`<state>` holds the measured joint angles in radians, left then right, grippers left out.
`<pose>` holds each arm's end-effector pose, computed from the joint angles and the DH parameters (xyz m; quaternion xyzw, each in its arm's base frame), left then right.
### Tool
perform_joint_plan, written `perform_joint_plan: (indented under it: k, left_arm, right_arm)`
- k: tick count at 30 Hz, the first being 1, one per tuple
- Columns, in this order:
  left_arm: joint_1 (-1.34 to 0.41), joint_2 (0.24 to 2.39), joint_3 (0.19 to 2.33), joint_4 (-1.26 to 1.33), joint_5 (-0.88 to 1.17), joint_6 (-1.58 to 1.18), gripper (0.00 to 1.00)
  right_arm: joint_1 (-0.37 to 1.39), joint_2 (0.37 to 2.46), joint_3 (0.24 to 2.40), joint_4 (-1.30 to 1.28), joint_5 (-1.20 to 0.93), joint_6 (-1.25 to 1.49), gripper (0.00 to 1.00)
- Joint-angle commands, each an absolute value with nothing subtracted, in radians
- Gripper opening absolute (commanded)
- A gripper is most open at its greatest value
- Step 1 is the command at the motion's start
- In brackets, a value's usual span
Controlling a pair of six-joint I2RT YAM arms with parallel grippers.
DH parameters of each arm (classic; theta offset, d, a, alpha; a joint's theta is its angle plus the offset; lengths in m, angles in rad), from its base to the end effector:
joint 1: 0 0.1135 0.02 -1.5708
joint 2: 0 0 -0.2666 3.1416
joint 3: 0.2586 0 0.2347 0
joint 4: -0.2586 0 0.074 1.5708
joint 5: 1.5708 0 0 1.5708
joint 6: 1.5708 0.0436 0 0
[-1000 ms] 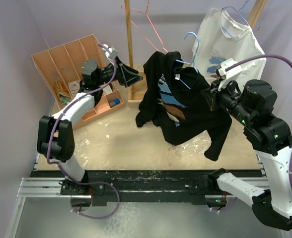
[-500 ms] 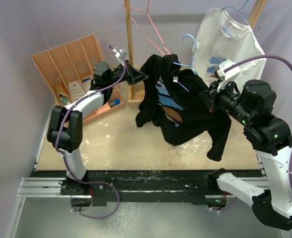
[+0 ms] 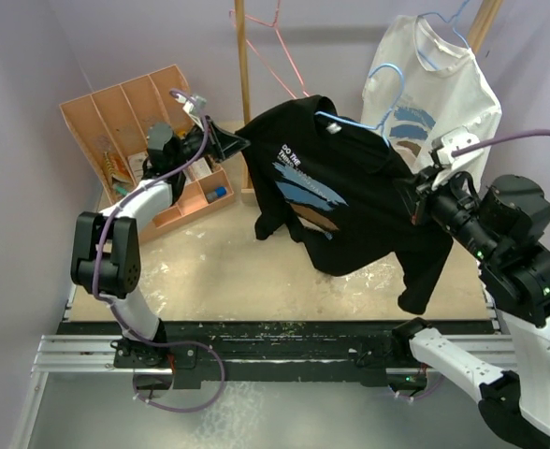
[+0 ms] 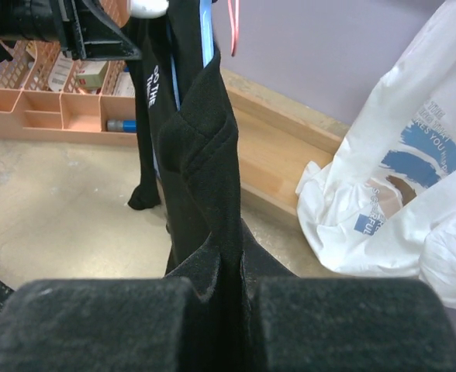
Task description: Place the t-shirt on the hanger
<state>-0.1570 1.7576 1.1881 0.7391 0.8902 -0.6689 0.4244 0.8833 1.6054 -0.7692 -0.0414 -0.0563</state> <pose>0.3828 -0.0949 0.3208 0.1711 0.6462 -0.5311 0.5206 0.0893 0.0423 0.5090 -0.1861 0.6992 0.1410 0.6757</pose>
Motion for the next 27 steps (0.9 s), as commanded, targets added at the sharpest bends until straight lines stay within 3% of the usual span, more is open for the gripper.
perform_joint_plan:
  k: [1, 12, 13, 16, 18, 20, 27]
  left_arm:
    - [-0.149, 1.670, 1.149, 0.787, 0.912, -0.634, 0.00]
    - [-0.156, 1.545, 1.049, 0.707, 0.944, -0.558, 0.00]
    - [-0.156, 1.531, 1.056, 0.679, 0.956, -0.543, 0.07]
    - [-0.151, 1.483, 1.107, 0.579, 1.005, -0.474, 0.54]
    - [-0.142, 1.444, 1.151, 0.510, 1.020, -0.417, 0.71]
    - [-0.133, 1.413, 1.207, 0.440, 1.020, -0.353, 0.76]
    - [-0.132, 1.439, 1.303, 0.354, 1.003, -0.245, 0.77]
  right_arm:
    - [0.423, 0.849, 1.612, -0.662, -0.005, -0.054, 0.00]
    - [0.423, 0.869, 1.551, -0.617, -0.022, -0.049, 0.00]
    - [0.424, 0.874, 1.546, -0.615, -0.031, -0.051, 0.00]
    - [0.423, 0.897, 1.542, -0.628, -0.068, -0.066, 0.00]
    - [0.423, 0.915, 1.533, -0.643, -0.091, -0.079, 0.00]
    - [0.423, 0.922, 1.518, -0.647, -0.119, -0.092, 0.00]
    - [0.423, 0.920, 1.490, -0.631, -0.141, -0.097, 0.00]
